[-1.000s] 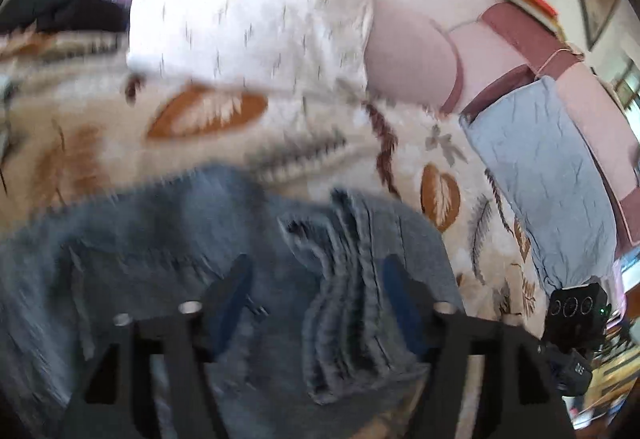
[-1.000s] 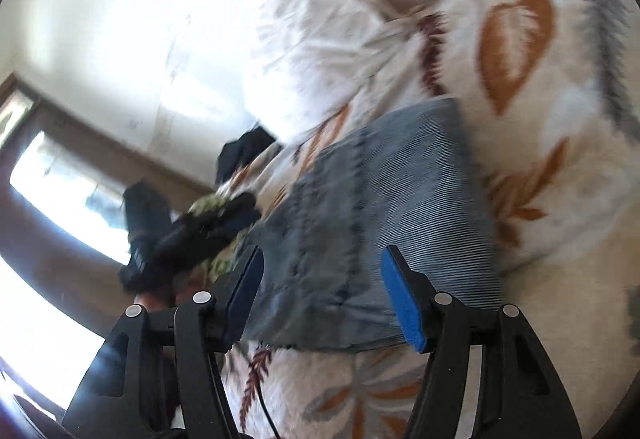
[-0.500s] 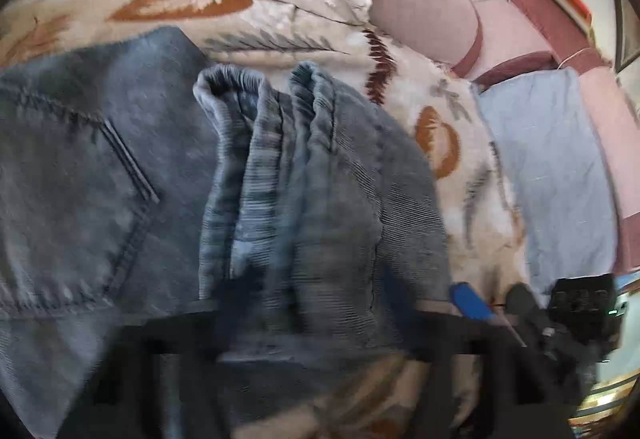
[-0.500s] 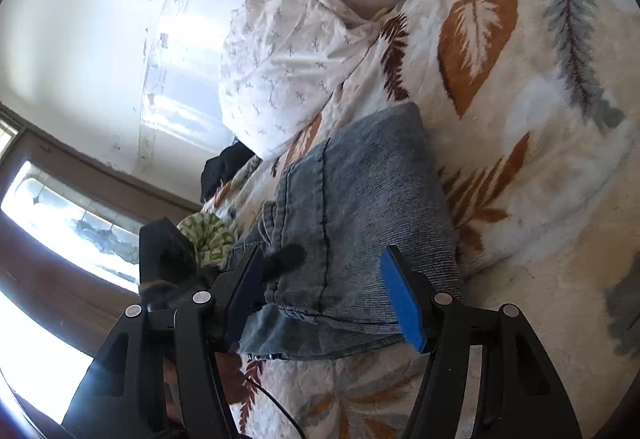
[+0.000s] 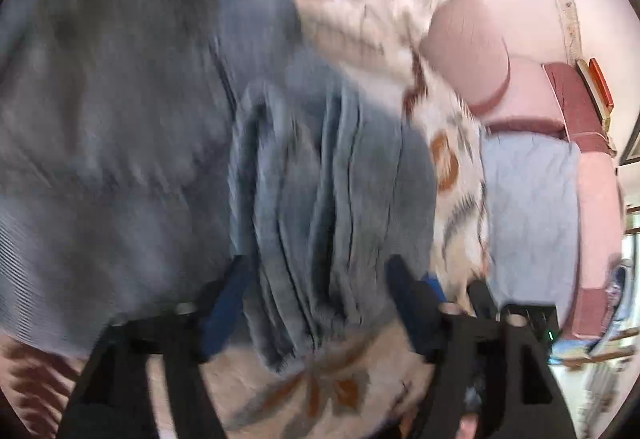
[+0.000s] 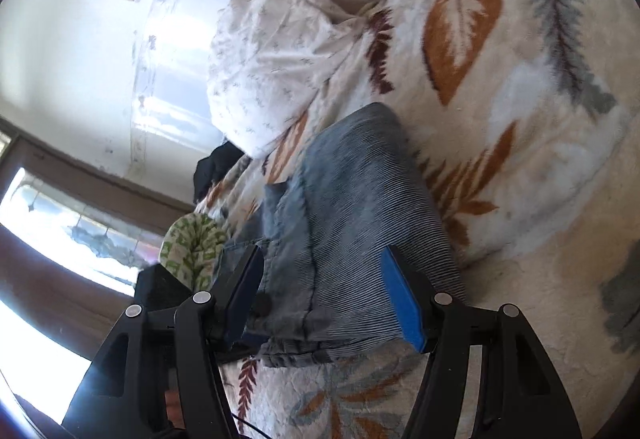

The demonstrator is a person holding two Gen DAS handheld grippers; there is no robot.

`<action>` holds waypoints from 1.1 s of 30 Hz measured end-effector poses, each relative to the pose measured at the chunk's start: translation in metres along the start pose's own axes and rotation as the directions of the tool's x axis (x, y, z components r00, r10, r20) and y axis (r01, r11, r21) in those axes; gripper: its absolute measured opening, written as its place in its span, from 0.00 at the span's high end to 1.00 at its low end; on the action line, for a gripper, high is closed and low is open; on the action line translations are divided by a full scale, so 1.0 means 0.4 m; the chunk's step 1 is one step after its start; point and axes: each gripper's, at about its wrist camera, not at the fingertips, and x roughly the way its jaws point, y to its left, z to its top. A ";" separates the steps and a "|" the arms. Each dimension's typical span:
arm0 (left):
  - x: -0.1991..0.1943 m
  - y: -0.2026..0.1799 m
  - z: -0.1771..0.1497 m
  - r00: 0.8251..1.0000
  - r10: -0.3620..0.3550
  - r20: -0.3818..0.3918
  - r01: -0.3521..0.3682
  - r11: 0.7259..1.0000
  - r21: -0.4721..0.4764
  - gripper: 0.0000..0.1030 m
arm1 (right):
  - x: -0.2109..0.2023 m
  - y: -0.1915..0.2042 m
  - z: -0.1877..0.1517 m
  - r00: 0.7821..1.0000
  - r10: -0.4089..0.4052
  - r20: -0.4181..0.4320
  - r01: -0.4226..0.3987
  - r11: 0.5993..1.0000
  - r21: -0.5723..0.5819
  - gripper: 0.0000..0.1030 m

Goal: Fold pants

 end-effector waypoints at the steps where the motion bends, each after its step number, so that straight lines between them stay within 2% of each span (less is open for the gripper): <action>1: -0.018 -0.007 0.017 0.999 0.025 0.044 -0.025 1.000 0.003 0.21 | 0.003 0.005 -0.002 1.000 0.013 -0.007 -0.013 1.000 -0.008 0.41; 5: -0.018 -0.007 0.094 0.995 0.058 0.085 -0.056 0.998 -0.024 0.21 | 0.023 0.038 -0.021 0.996 0.058 -0.065 -0.062 0.996 -0.068 0.41; 7: 0.015 -0.009 0.128 0.996 0.067 0.064 -0.066 0.998 -0.012 0.24 | 0.034 0.065 -0.035 0.994 0.059 -0.093 -0.071 0.990 -0.125 0.41; 9: 0.056 -0.012 0.153 0.996 0.077 0.036 -0.076 0.997 -0.024 0.38 | 0.046 0.101 -0.055 0.990 0.054 -0.128 -0.079 0.976 -0.201 0.40; 11: 0.085 -0.020 0.168 0.997 0.079 0.000 -0.079 0.997 0.005 0.70 | 0.056 0.133 -0.077 0.989 0.029 -0.142 -0.068 0.958 -0.279 0.40; 13: 0.106 -0.046 0.177 0.994 0.113 0.010 -0.113 0.993 0.038 0.82 | 0.068 0.155 -0.098 0.987 0.010 -0.161 -0.064 0.941 -0.333 0.40; 14: 0.108 -0.057 0.181 0.994 0.107 0.010 -0.108 0.992 0.059 0.88 | 0.073 0.159 -0.106 0.986 0.004 -0.166 -0.063 0.936 -0.346 0.40; 16: 0.101 -0.091 0.196 0.994 0.102 0.027 -0.104 0.990 0.093 0.89 | 0.079 0.165 -0.116 0.985 -0.009 -0.172 -0.055 0.929 -0.365 0.40; 19: 0.077 -0.146 0.228 0.996 0.043 0.080 -0.055 0.986 0.158 0.89 | 0.074 0.173 -0.125 0.989 -0.030 -0.145 -0.031 0.916 -0.399 0.40; 21: 0.071 -0.172 0.242 0.994 -0.005 0.109 -0.020 0.973 0.229 0.89 | 0.067 0.182 -0.129 0.992 -0.038 -0.121 -0.017 0.904 -0.427 0.40; 22: 0.080 -0.170 0.248 0.992 0.011 0.122 -0.041 0.967 0.250 0.88 | 0.066 0.187 -0.135 0.993 -0.046 -0.109 -0.008 0.895 -0.446 0.40; 24: 0.114 -0.135 0.262 0.990 0.093 0.103 -0.113 0.971 0.209 0.77 | 0.063 0.192 -0.138 0.994 -0.068 -0.090 0.018 0.881 -0.473 0.40; 26: 0.136 -0.073 0.258 0.990 0.129 0.057 -0.136 0.981 0.141 0.72 | 0.065 0.197 -0.144 0.993 -0.101 -0.059 0.058 0.862 -0.504 0.40; 27: 0.135 -0.049 0.252 0.990 0.131 0.058 -0.137 0.985 0.105 0.72 | 0.067 0.200 -0.146 0.992 -0.120 -0.044 0.080 0.852 -0.518 0.40; 29: 0.105 -0.009 0.231 0.992 0.091 0.084 -0.096 0.994 0.057 0.71 | 0.073 0.209 -0.147 0.987 -0.157 -0.020 0.121 0.831 -0.543 0.40; 30: 0.081 0.004 0.215 0.992 0.068 0.109 -0.073 0.996 0.042 0.69 | 0.077 0.213 -0.149 0.987 -0.162 -0.019 0.125 0.825 -0.551 0.40; 32: 0.033 0.019 0.174 0.989 0.032 0.148 -0.040 0.998 0.055 0.55 | 0.089 0.228 -0.150 0.987 -0.162 -0.021 0.121 0.811 -0.572 0.40; 33: 0.021 0.023 0.152 0.987 0.041 0.155 -0.051 0.997 0.061 0.55 | 0.097 0.238 -0.152 0.986 -0.164 -0.015 0.124 0.798 -0.589 0.40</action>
